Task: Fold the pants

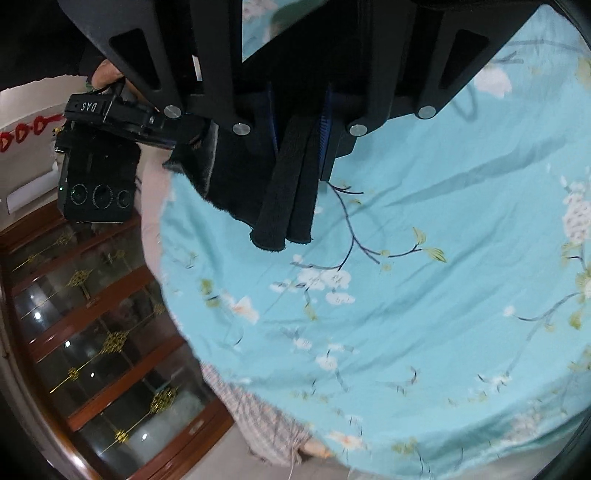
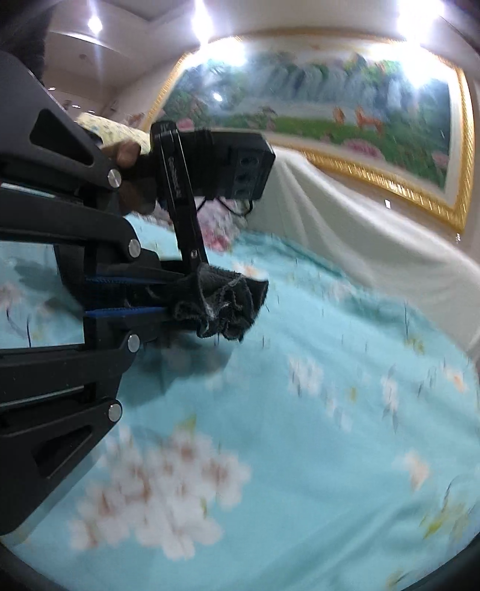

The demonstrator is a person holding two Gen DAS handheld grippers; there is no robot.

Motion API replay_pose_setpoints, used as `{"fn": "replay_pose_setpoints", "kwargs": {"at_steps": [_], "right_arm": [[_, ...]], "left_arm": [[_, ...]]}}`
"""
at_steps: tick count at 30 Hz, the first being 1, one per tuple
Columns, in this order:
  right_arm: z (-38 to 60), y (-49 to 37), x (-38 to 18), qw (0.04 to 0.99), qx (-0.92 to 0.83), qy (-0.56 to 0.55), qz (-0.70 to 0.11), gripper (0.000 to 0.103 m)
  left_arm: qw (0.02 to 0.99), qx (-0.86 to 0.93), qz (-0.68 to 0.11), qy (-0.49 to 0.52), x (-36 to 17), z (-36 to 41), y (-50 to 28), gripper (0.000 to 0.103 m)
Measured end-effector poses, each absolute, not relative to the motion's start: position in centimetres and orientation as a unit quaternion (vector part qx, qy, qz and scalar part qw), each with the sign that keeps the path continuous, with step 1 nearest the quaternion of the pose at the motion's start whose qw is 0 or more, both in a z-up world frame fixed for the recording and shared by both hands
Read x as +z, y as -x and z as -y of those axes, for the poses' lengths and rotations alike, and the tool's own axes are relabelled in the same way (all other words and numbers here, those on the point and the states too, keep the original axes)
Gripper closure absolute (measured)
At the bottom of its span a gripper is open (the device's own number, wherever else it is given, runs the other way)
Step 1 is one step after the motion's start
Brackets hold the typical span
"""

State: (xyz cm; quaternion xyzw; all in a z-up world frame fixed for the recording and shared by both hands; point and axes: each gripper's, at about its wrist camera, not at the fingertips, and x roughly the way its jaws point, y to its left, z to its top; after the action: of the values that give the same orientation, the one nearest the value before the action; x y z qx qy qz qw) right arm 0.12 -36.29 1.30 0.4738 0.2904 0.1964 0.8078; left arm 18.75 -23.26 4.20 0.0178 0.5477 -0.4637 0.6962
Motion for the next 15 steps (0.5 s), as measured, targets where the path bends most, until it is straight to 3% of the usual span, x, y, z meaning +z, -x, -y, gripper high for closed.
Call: {"fn": "replay_pose_setpoints", "kwargs": {"at_steps": [7,15], "right_arm": [[32.3,-0.6,4.5,0.794,0.293,-0.457,-0.274,0.092],[26.2,-2.9,4.5,0.747,0.379,-0.449,-0.312,0.091]], "left_arm": [[0.727,-0.466,-0.502,0.053,8.5,16.8,-16.4,0.085],[0.756,-0.437,-0.473,0.112,9.3,9.5,-13.8,0.088]]}}
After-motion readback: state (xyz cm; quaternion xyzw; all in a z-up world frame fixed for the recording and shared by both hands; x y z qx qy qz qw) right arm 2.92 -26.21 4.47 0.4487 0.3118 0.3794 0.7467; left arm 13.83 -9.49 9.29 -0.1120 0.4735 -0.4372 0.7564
